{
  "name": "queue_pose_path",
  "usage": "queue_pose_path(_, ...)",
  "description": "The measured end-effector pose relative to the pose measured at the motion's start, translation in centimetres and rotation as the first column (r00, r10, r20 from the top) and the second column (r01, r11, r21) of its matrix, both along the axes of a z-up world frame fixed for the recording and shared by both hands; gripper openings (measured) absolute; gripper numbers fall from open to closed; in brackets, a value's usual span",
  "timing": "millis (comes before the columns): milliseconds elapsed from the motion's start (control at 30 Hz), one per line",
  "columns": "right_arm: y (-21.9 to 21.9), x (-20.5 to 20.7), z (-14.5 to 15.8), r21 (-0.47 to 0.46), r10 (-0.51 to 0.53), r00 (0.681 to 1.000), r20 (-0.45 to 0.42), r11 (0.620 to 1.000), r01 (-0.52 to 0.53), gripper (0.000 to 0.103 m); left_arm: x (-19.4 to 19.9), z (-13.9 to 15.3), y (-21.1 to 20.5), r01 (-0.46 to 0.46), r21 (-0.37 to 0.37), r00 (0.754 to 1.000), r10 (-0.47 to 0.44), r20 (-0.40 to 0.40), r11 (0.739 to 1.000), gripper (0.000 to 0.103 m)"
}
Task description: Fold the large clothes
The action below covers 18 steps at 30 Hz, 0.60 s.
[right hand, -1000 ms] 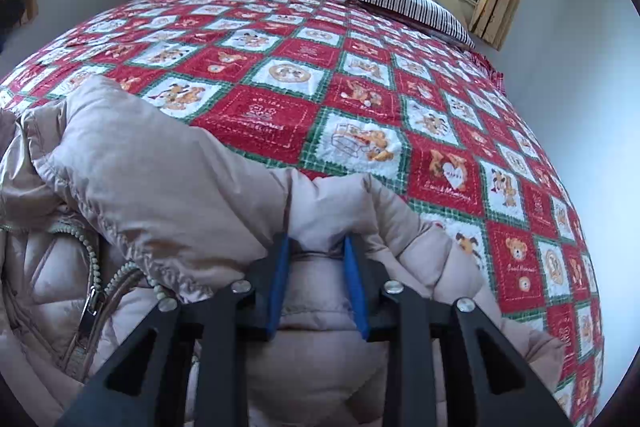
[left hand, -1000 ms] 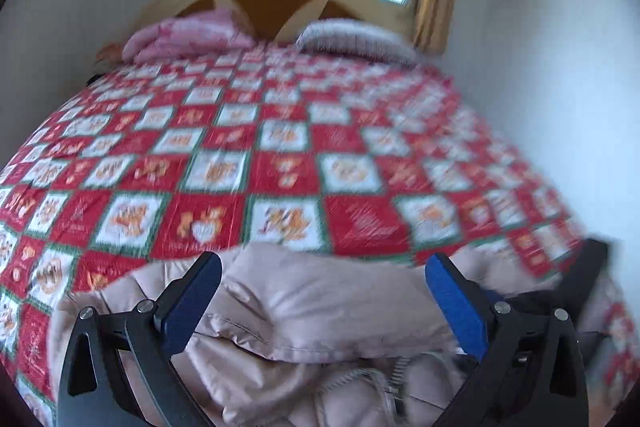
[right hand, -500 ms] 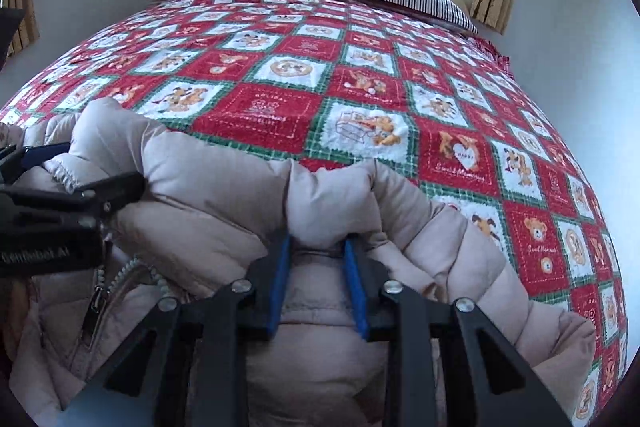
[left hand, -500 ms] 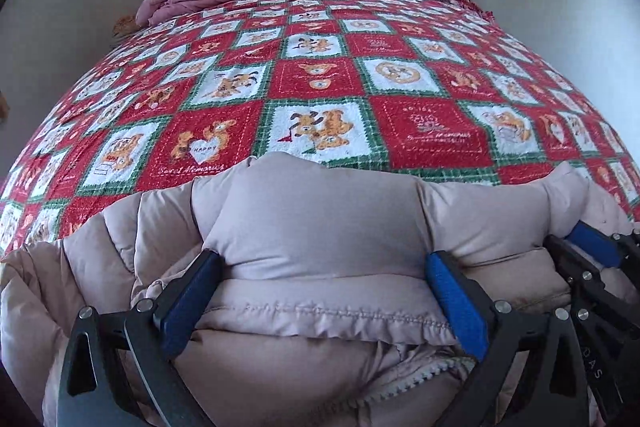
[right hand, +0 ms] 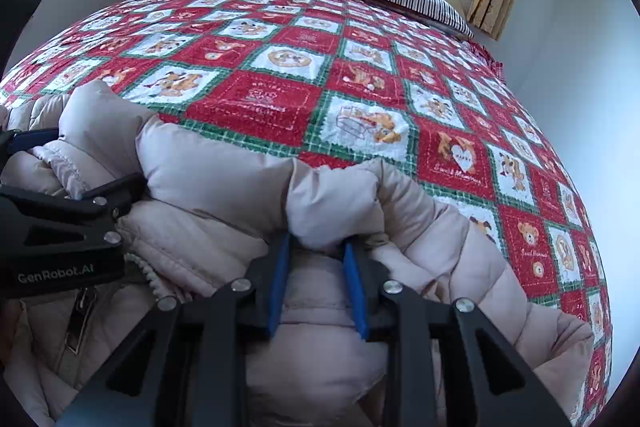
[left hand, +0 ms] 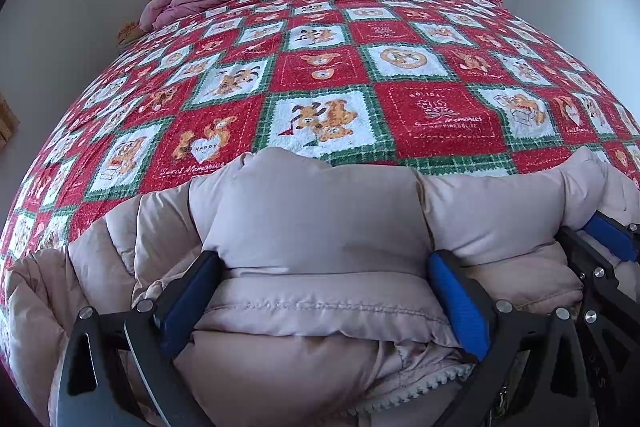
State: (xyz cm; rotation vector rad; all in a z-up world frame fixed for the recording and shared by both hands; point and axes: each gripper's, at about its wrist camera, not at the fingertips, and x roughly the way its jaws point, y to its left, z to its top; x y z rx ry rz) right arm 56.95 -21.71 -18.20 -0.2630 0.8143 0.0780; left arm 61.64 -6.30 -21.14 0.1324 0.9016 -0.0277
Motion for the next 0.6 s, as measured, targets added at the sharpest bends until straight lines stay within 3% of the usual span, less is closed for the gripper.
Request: queue_pose_path(600, -0.05, 0.13, -0.08, 0.007, -0.001, 1.000, -0.003, 1.000, 0.001, 0.031, 0.12, -0.11, 0.00, -0.001, 0.006, 1.000, 0.001, -0.004, 1.000, 0.103)
